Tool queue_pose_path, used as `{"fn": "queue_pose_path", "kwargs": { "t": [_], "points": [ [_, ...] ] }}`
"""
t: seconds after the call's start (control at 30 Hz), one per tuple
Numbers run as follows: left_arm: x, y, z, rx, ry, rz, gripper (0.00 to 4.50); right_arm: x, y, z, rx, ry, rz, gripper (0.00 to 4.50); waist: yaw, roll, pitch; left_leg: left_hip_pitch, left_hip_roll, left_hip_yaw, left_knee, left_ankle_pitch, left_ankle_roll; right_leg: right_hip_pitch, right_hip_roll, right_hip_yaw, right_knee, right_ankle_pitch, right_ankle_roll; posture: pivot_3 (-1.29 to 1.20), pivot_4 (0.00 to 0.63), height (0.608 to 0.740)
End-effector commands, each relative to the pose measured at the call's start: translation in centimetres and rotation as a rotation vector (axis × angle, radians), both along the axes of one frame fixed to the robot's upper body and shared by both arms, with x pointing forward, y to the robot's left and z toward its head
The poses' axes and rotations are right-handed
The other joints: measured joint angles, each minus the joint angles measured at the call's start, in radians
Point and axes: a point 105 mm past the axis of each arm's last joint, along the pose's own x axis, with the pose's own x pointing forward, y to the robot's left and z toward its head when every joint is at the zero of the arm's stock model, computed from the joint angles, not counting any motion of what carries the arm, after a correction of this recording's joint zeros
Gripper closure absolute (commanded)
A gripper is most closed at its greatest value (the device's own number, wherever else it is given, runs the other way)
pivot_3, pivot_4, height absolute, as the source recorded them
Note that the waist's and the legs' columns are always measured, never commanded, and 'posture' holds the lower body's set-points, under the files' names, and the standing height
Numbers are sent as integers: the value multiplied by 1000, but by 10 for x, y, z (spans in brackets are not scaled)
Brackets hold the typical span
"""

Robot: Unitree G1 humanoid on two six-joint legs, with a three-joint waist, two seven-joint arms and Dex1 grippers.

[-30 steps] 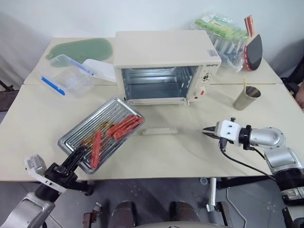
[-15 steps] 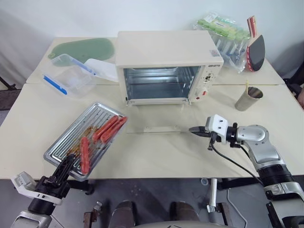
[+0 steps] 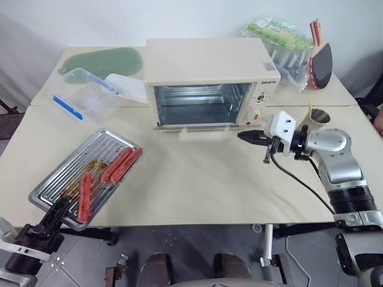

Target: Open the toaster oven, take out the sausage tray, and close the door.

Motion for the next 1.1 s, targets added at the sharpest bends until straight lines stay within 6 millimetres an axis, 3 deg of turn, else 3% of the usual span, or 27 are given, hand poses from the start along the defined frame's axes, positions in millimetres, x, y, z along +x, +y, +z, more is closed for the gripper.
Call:
{"fn": "queue_pose_path", "kwargs": {
  "t": [0.03,0.3,0.4,0.5,0.73,0.87,0.97,1.1],
  "points": [
    [-2,-5,4,-20,-32,-14,4500,4,-1,24,23,-74,-2,4442,0,0,0,0,0,0,0,0,0,0,0,0,0,0,0,0,150,740],
    [5,-23,-3,-63,-17,-55,4500,22,2,59,44,-182,-24,4442,-4,0,0,0,0,0,0,0,0,0,0,0,1,0,0,0,150,740],
    [9,-31,-6,-75,-9,-103,4500,19,2,66,47,-178,-10,4442,-1,0,0,0,0,0,0,0,0,0,0,0,1,0,0,0,150,740],
    [16,-41,-10,-83,13,-172,4500,10,2,62,19,-147,20,4442,2,0,0,0,0,0,0,0,0,0,0,0,1,0,0,0,150,740],
    [67,-76,-11,-126,26,-403,4500,-25,-12,26,-126,-5,49,4442,18,0,0,-1,0,-1,1,0,0,1,0,0,3,0,0,0,150,740],
    [89,-88,-9,-132,50,-492,4500,-36,-15,19,-132,20,35,4442,18,1,0,0,0,0,1,0,0,0,0,0,4,0,0,0,150,740],
    [107,-110,-7,-122,83,-634,4500,-45,-20,15,-115,43,5,4442,21,1,0,0,0,0,0,0,0,0,0,0,4,0,0,0,150,740],
    [113,-130,-9,-67,154,-799,4500,-53,-26,12,-112,48,-35,4442,36,1,0,0,-1,-1,1,1,0,1,0,0,4,1,1,0,150,740]
  ]
}}
